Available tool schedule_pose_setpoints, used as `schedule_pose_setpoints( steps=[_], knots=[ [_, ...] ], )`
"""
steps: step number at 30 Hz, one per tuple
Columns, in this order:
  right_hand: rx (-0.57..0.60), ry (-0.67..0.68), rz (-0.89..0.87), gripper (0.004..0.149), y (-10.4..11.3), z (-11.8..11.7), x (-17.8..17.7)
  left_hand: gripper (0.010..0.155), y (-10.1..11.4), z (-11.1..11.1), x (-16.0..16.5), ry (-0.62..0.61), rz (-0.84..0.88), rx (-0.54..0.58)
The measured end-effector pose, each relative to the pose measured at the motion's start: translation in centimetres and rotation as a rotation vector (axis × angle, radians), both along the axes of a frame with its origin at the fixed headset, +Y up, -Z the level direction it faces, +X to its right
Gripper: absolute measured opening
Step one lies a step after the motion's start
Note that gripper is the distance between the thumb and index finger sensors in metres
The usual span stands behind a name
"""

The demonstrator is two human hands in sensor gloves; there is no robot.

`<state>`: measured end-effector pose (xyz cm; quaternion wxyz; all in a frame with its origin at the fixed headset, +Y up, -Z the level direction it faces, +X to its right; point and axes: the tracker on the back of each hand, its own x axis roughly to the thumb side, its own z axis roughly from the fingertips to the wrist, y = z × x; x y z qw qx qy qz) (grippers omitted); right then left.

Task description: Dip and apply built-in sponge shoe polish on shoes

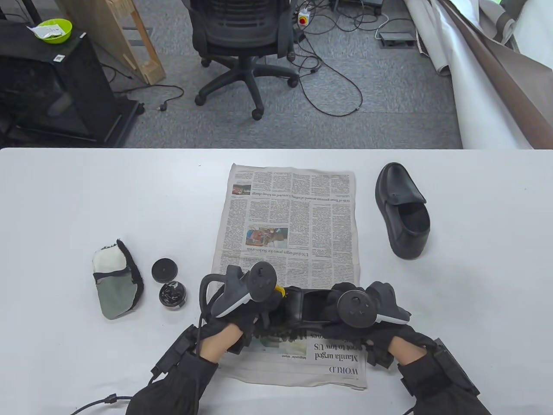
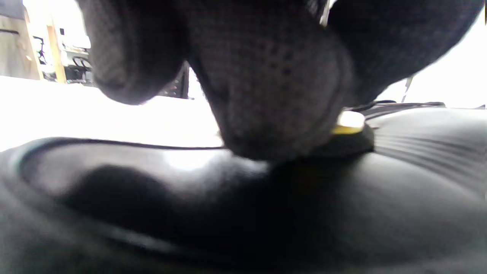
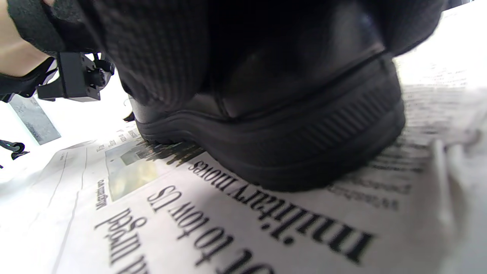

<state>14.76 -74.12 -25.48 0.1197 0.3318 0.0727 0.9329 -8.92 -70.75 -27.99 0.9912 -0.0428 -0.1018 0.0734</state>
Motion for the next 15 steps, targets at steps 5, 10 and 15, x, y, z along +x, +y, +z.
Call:
schedule_pose_setpoints(
  steps=[5,10,15],
  knots=[
    [0.002,-0.006,0.003,0.039,0.0,0.0,0.0,0.048,-0.1,-0.5,-1.4,0.059,-0.046,-0.007],
    [0.005,-0.01,0.007,0.038,0.0,0.0,0.0,0.048,0.5,-0.2,-2.8,0.063,-0.069,-0.073],
    [0.008,-0.016,0.014,0.039,0.0,0.0,-0.1,0.048,1.3,1.3,-3.0,-0.036,-0.058,-0.185]
  ],
)
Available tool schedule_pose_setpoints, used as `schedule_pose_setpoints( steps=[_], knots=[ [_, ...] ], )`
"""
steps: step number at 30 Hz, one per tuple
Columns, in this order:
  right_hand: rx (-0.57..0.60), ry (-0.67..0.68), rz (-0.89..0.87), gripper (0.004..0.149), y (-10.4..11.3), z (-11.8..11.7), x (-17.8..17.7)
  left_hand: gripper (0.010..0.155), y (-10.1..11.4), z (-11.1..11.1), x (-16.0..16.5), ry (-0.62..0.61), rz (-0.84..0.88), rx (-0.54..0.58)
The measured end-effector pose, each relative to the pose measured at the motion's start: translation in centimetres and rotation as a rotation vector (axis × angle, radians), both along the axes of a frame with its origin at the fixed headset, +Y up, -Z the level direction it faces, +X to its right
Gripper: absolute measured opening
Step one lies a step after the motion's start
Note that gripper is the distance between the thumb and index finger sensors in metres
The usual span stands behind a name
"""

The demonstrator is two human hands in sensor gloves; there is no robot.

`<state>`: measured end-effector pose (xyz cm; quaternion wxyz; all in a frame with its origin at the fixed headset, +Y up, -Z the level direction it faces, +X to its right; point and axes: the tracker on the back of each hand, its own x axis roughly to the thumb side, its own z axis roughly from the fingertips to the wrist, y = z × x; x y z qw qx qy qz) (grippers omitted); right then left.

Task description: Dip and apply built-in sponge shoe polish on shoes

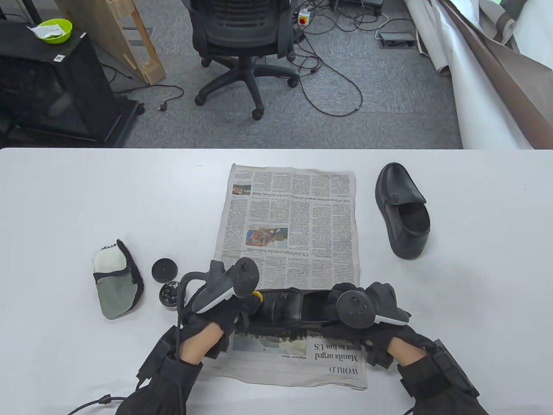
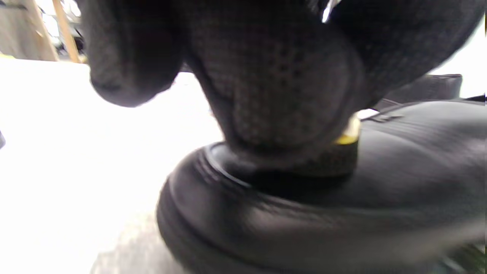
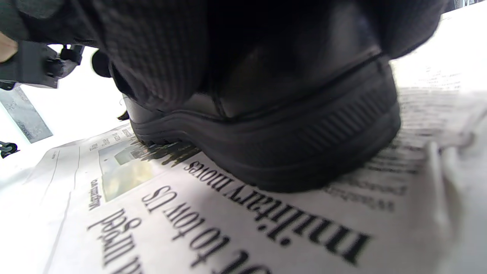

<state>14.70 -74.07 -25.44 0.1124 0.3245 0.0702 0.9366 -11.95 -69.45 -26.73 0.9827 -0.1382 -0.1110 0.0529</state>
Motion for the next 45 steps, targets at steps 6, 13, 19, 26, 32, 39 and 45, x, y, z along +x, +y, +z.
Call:
schedule_pose_setpoints(
  steps=[6,13,19,26,32,39,45],
  knots=[
    [0.0,-0.001,0.007,0.039,0.0,0.0,0.0,0.047,0.2,1.5,2.0,-0.12,0.138,-0.041],
    [-0.002,0.004,0.005,0.038,0.0,0.1,-0.1,0.047,0.2,1.4,3.5,-0.046,0.163,0.155],
    [-0.005,0.009,-0.002,0.038,0.0,0.0,-0.1,0.047,-1.0,-0.2,3.9,0.019,0.092,0.23],
    [0.0,0.002,0.004,0.038,0.0,0.0,-0.1,0.048,-0.9,-0.8,2.7,0.074,0.009,0.176],
    [0.003,-0.007,0.008,0.039,0.0,0.0,-0.1,0.048,-0.1,-0.1,1.2,0.064,-0.022,0.066],
    [0.009,-0.015,0.021,0.038,0.0,0.1,-0.1,0.047,0.6,2.6,2.8,-0.084,0.105,-0.055],
    [0.0,-0.005,0.008,0.038,0.0,0.1,-0.1,0.047,0.5,2.8,4.0,-0.03,0.164,0.081]
  ],
)
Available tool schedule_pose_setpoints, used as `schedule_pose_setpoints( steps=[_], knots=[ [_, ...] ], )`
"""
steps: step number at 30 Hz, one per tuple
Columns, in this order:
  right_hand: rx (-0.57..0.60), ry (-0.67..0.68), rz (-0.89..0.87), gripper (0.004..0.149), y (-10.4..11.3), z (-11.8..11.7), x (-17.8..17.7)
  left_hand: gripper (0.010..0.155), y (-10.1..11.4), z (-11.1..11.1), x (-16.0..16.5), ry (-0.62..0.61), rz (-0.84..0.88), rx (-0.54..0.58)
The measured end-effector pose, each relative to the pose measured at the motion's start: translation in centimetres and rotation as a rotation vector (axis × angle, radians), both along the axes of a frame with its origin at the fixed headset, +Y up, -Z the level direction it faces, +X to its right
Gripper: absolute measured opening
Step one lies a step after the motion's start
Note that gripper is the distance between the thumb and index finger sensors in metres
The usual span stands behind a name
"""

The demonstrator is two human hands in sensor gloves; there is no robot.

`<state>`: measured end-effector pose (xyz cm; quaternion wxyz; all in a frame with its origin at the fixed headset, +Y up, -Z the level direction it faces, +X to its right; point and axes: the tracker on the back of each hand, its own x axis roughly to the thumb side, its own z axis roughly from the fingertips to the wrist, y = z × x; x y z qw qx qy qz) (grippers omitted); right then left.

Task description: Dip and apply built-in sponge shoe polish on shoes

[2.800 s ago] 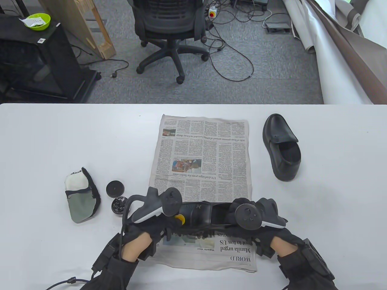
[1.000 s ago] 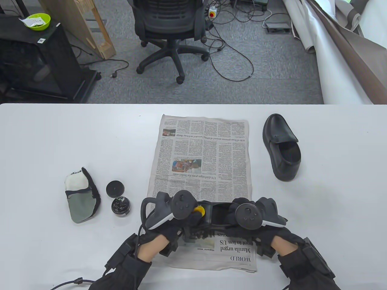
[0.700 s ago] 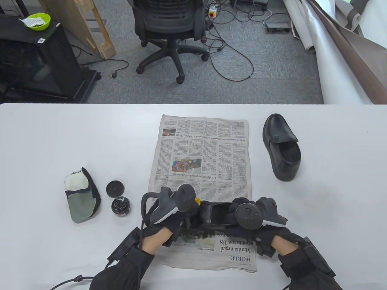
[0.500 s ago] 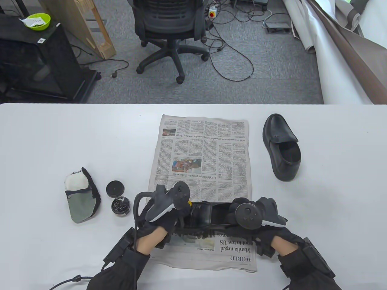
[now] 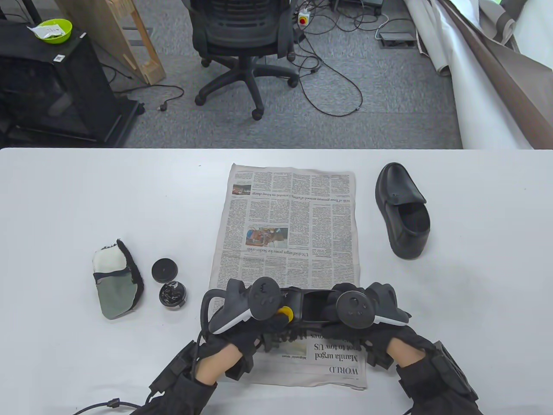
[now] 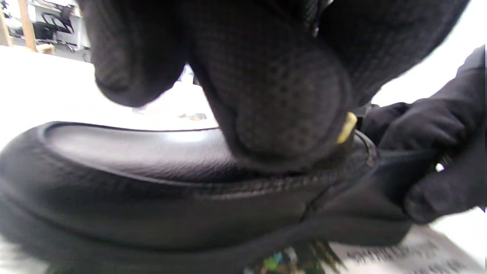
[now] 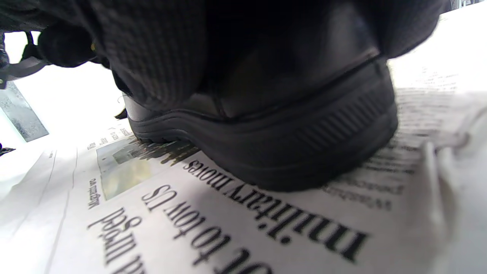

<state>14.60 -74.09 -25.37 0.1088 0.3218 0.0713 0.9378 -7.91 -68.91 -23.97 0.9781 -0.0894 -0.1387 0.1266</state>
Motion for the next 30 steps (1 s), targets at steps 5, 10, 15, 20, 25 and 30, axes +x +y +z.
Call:
schedule_pose_setpoints(
  steps=[5,10,15,20,25,30],
  knots=[
    [0.003,0.005,-0.002,0.038,0.0,0.0,0.0,0.047,-0.5,-1.0,0.5,0.061,0.02,0.1],
    [0.003,0.013,-0.005,0.038,0.0,-0.1,0.0,0.047,-1.3,-2.2,0.6,0.121,-0.048,0.124],
    [0.004,0.014,-0.008,0.038,0.0,-0.1,0.0,0.047,-1.7,-3.0,0.1,0.16,-0.074,0.139],
    [0.011,0.005,0.002,0.039,0.0,0.0,0.0,0.047,-1.5,-2.9,-0.7,0.173,-0.117,0.116],
    [0.03,-0.002,0.029,0.039,0.1,0.1,-0.1,0.048,-0.5,-1.7,-1.7,0.166,-0.185,0.033],
    [0.025,-0.006,0.025,0.039,0.1,0.1,-0.1,0.047,-0.3,-0.6,-1.7,0.061,-0.103,-0.1]
  ],
)
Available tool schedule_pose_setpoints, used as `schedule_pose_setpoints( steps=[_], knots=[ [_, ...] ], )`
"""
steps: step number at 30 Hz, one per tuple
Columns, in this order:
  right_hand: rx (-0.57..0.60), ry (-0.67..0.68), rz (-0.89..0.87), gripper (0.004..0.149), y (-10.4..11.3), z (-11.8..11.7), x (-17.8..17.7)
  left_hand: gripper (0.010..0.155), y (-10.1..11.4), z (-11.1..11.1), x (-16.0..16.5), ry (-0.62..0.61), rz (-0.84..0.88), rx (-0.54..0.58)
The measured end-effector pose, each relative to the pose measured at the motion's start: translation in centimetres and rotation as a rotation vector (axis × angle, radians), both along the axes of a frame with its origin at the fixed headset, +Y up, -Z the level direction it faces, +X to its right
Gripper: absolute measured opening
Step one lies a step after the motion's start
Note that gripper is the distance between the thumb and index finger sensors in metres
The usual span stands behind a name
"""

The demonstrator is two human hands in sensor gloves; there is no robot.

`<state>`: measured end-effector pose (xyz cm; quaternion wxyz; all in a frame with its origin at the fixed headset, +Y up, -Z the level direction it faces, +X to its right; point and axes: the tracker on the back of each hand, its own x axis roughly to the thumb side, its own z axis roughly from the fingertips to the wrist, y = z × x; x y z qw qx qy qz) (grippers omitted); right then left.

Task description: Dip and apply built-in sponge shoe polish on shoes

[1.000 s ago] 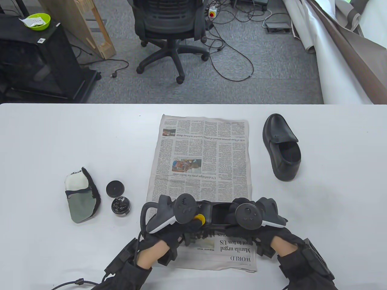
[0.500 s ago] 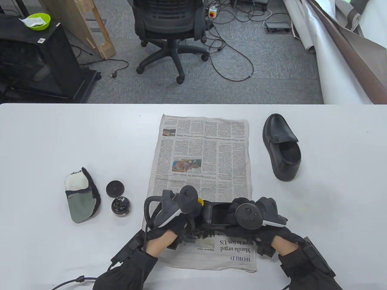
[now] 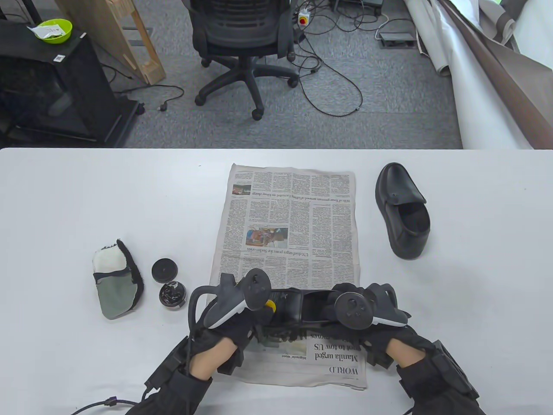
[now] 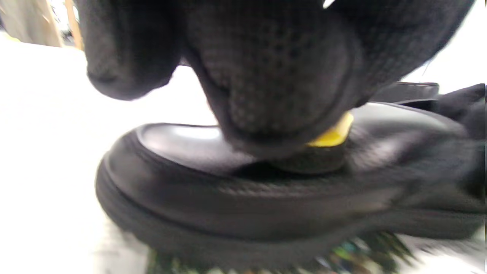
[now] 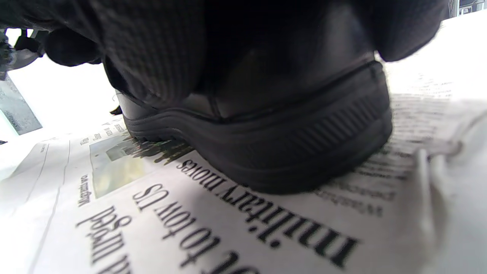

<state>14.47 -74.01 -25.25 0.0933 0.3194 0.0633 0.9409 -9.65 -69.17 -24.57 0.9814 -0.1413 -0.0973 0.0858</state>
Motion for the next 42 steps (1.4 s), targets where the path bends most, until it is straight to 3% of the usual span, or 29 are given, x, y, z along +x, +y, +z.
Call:
schedule_pose_setpoints(
  steps=[8,12,18,25,32,42],
  knots=[
    [0.005,-0.002,-0.007,0.039,0.0,0.0,0.0,0.047,0.3,0.9,1.3,-0.12,0.104,-0.022],
    [-0.005,0.005,-0.017,0.039,0.0,-0.1,0.0,0.047,0.4,1.4,2.5,-0.179,0.101,0.053],
    [-0.02,0.021,-0.022,0.039,-0.1,-0.2,0.1,0.047,0.6,1.6,4.0,-0.126,0.095,0.218],
    [-0.018,0.024,-0.022,0.039,-0.1,-0.2,0.1,0.047,-0.2,-0.4,5.2,-0.074,-0.013,0.385],
    [-0.01,0.014,-0.016,0.039,0.0,-0.2,0.1,0.047,-0.5,-1.4,4.1,0.003,-0.05,0.342],
    [-0.006,0.003,-0.008,0.039,-0.1,-0.2,0.1,0.047,-0.5,-2.0,0.0,0.081,-0.131,0.204]
  ],
)
